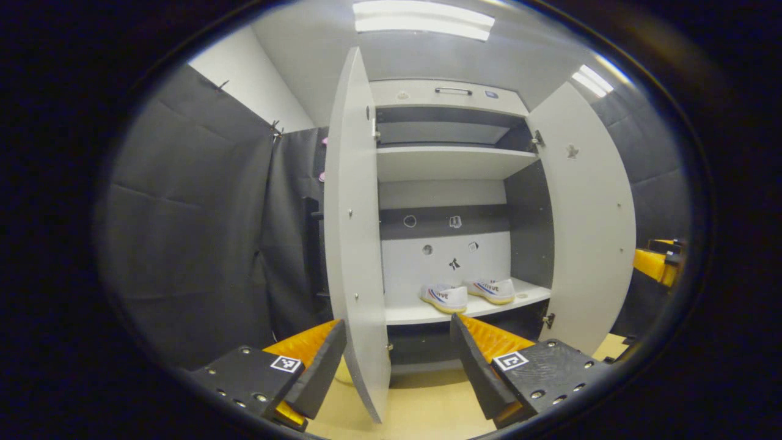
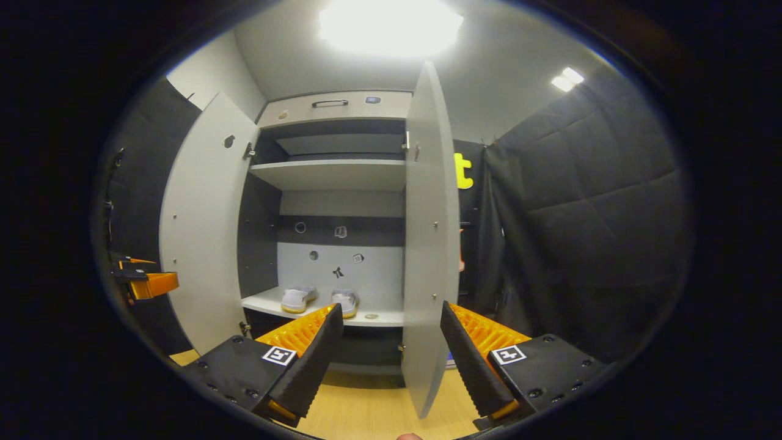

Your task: Grab one shoe with the right hand and put it into the shoe cabinet, grab the other shoe with the left hand and put it into the shoe cabinet; then close the right door with the right hand and the left door with the left hand.

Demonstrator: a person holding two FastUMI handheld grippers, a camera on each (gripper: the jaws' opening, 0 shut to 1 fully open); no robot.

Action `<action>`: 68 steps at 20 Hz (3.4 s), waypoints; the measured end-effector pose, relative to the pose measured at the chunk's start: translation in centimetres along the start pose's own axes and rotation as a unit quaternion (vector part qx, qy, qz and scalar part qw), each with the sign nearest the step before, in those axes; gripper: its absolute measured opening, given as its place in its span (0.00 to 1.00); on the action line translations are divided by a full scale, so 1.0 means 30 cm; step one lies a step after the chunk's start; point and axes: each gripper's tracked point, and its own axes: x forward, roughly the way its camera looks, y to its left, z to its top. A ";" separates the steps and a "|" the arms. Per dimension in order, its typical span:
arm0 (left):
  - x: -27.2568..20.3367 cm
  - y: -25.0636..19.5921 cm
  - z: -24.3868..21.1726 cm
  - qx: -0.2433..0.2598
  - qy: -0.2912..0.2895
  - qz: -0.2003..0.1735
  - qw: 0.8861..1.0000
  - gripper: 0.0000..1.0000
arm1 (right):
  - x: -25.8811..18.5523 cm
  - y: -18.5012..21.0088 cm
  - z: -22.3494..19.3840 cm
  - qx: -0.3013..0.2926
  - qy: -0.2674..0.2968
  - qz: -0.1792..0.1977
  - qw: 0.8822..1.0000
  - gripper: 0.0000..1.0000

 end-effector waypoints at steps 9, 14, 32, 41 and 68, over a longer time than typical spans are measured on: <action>-0.002 0.083 -0.028 -0.009 0.014 0.021 1.000 0.97 | 0.110 -0.371 0.076 -0.029 -0.013 -0.168 0.985 1.00; -0.013 0.153 -0.018 -0.003 0.015 0.043 0.999 0.97 | 0.186 -0.455 0.059 -0.031 -0.002 -0.216 0.976 1.00; -0.035 0.283 -0.025 -0.014 0.014 0.080 0.997 0.97 | 0.221 -0.161 0.033 -0.029 -0.003 -0.107 0.994 0.92; -0.073 0.368 -0.046 -0.017 0.020 0.108 0.994 1.00 | 0.278 0.041 0.031 -0.027 -0.004 -0.037 0.999 0.96; 0.148 0.556 0.023 -0.005 0.000 0.161 0.987 0.94 | 0.173 0.017 -0.087 -0.037 0.012 -0.011 0.999 0.99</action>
